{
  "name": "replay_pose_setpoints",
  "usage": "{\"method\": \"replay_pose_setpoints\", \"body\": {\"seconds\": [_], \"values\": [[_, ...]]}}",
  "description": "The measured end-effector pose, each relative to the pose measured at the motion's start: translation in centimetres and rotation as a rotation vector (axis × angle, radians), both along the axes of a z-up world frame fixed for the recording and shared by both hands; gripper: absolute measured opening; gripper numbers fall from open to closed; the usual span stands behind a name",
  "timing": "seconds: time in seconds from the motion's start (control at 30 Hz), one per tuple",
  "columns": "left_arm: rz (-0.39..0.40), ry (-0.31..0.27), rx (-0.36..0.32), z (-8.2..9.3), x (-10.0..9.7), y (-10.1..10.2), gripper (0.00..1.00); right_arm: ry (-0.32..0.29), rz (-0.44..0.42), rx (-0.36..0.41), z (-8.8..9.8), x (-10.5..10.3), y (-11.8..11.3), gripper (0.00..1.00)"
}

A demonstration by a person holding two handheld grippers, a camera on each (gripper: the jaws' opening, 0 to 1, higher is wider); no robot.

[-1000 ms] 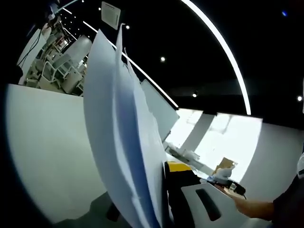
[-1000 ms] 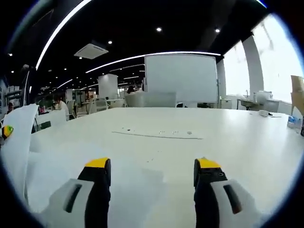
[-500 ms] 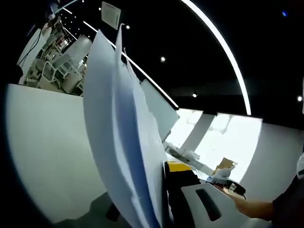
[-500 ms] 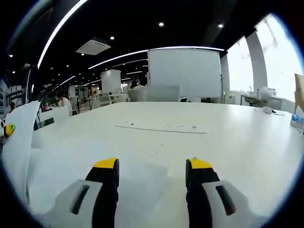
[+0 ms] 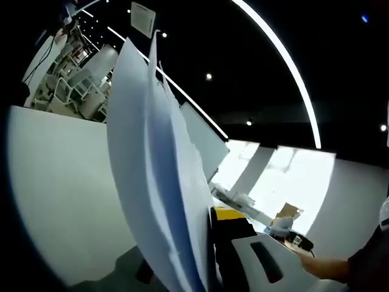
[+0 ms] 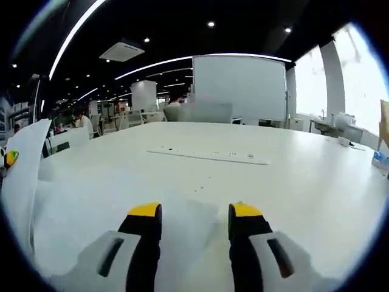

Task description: Organize the stack of printing papers by aligning and flattening the scattered papers on the table

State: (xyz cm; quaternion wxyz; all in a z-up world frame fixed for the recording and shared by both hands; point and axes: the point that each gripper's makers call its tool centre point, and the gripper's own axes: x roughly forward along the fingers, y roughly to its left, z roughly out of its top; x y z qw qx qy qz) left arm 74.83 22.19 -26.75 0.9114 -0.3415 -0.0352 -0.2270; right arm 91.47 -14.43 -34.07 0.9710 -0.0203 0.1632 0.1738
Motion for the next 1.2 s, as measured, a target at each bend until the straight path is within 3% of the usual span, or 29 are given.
{"method": "replay_pose_setpoints", "body": {"seconds": [0.13, 0.9, 1.2], "values": [[0.0, 0.0, 0.0, 0.0, 0.01, 0.03, 0.08, 0.01, -0.001, -0.026, -0.4, 0.0, -0.13, 0.3], [0.005, 0.0, 0.005, -0.05, -0.01, 0.0, 0.08, 0.003, 0.024, -0.073, -0.9, -0.53, 0.35, 0.23], [0.005, 0.001, 0.005, -0.05, 0.0, 0.03, 0.08, 0.002, 0.006, -0.084, -0.82, -0.93, 0.12, 0.16]]}}
